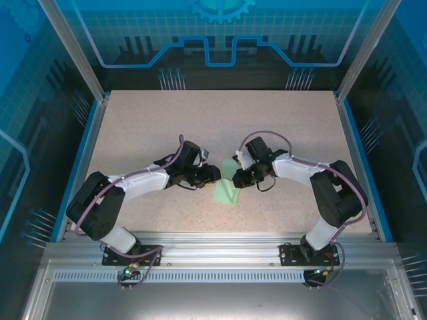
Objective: Fold a paper plane with a square sheet of paper (pick it up from the middle)
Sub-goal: Fold the triangle a second time at the center of the table.
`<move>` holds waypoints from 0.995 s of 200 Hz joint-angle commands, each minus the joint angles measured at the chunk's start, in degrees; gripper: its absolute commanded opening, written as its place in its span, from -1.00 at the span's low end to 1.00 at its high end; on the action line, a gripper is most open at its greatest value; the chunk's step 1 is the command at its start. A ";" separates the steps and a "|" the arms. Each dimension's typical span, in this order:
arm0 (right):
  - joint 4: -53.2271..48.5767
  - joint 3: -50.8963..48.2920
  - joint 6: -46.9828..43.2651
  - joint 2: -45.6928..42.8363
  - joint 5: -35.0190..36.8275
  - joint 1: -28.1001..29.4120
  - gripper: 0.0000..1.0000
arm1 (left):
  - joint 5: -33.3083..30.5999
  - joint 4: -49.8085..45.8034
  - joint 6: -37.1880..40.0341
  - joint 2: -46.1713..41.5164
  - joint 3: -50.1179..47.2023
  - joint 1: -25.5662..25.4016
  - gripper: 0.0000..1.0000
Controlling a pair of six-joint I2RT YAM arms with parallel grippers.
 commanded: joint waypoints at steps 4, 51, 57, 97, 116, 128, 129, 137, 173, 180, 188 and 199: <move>-2.51 2.07 -3.26 1.58 -2.52 -1.20 -0.89 | 2.25 2.54 -0.94 2.59 1.37 -1.67 -0.24; -4.57 3.83 -4.93 3.38 -0.78 -2.42 -0.86 | 2.37 2.93 -1.69 6.02 4.95 -4.31 -0.26; -5.03 4.07 -5.32 3.72 -0.75 -2.44 -0.86 | 2.26 2.99 -1.81 6.37 5.15 -4.48 -0.26; -5.95 5.32 -6.56 5.76 0.13 -2.48 -0.86 | 2.17 4.67 -3.23 9.21 7.05 -5.70 -0.27; -6.08 5.91 -7.00 6.14 -0.24 -2.64 -0.85 | 1.37 4.17 -3.19 10.35 8.09 -6.14 -0.27; -6.14 6.21 -7.03 6.26 0.02 -2.91 -0.85 | 0.56 4.15 -3.48 11.07 8.19 -6.12 -0.28; -6.18 6.19 -7.02 6.26 0.02 -2.91 -0.85 | 0.48 4.12 -3.51 11.09 8.19 -6.10 -0.29; -5.97 6.19 -7.01 6.31 -0.38 -3.29 -0.85 | 0.07 4.09 -3.65 11.38 8.13 -6.08 -0.30; -5.39 5.60 -6.82 6.08 -1.76 -4.44 -0.82 | -1.61 4.15 -3.68 12.24 7.93 -6.14 -0.31; -5.12 5.39 -6.66 6.04 -2.44 -4.62 -0.81 | -1.81 4.12 -3.59 12.41 7.97 -6.08 -0.31; -4.90 5.18 -6.60 5.93 -2.98 -4.80 -0.81 | -1.98 4.12 -3.53 12.87 8.10 -6.15 -0.31; -4.55 4.79 -6.44 5.87 -3.64 -4.80 -0.80 | -1.98 4.26 -3.57 13.46 8.34 -6.10 -0.33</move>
